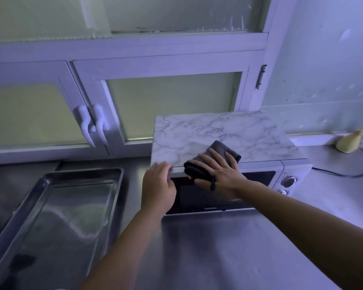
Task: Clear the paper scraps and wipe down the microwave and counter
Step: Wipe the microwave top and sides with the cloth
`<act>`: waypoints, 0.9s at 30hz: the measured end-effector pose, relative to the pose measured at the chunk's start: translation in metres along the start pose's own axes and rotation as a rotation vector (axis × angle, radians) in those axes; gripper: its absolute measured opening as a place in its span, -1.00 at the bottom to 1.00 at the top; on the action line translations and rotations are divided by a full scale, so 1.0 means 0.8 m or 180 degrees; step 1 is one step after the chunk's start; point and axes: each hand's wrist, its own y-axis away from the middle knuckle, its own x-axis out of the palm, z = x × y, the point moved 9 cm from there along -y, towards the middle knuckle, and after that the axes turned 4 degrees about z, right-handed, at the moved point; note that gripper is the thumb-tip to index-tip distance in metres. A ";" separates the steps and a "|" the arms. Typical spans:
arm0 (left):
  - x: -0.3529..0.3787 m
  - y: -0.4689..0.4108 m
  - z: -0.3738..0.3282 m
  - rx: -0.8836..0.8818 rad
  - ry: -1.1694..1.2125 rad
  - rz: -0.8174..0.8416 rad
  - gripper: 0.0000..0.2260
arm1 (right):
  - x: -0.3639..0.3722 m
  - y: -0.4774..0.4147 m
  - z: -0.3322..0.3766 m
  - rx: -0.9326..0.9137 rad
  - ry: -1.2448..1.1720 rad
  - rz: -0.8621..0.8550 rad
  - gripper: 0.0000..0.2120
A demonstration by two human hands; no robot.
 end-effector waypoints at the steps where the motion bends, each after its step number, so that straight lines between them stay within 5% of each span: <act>1: 0.002 0.003 -0.005 -0.0002 -0.0308 0.0061 -0.60 | -0.001 0.007 -0.014 0.0054 -0.0034 -0.0015 -0.40; 10: 0.045 0.009 -0.034 -0.0218 -0.1243 0.0665 -0.45 | -0.014 0.072 -0.146 0.0444 0.0095 -0.0287 -0.33; 14: 0.053 0.015 -0.030 -0.0318 -0.1335 0.0829 -0.33 | -0.023 0.102 -0.205 0.0632 0.0191 -0.0190 -0.15; 20: 0.049 0.021 -0.048 -0.0618 -0.1189 0.0825 -0.37 | -0.044 0.153 -0.275 0.1022 -0.0154 -0.0484 -0.21; 24: 0.044 0.059 -0.093 -0.0352 -0.0337 0.0353 -0.46 | -0.054 0.196 -0.304 0.1291 -0.1717 -0.0824 -0.42; 27: 0.070 0.107 -0.123 -0.0319 0.0573 0.0782 -0.54 | -0.040 0.253 -0.304 0.1479 -0.3616 -0.1191 -0.66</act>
